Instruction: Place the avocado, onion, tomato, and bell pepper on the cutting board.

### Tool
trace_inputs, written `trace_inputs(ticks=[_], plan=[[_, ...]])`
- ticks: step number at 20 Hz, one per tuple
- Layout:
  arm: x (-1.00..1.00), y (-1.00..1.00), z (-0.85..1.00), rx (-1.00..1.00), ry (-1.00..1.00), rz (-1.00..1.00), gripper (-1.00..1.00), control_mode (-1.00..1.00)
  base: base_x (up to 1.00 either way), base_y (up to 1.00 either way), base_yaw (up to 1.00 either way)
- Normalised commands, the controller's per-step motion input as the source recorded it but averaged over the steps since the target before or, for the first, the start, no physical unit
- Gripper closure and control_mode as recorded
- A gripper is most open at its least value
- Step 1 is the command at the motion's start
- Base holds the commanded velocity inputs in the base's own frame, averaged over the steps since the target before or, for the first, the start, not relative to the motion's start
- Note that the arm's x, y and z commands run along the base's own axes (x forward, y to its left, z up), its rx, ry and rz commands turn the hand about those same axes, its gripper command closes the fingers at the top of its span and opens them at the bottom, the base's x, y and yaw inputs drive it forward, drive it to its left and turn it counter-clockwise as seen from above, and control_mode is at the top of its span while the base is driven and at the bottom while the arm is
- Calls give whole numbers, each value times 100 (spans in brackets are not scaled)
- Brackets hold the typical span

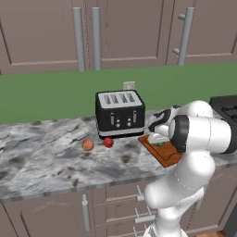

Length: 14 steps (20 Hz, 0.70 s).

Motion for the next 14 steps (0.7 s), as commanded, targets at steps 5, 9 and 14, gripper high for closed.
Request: trace_inputs(ticks=[5,9,14], plan=[[2,0,-16,0,0,0,-100,-100,0,0,0],[-3,-10,9,0,0,0,-100,-100,0,0,0],[-8,-1,34,0,-3,0,-100,-100,0,0,0]])
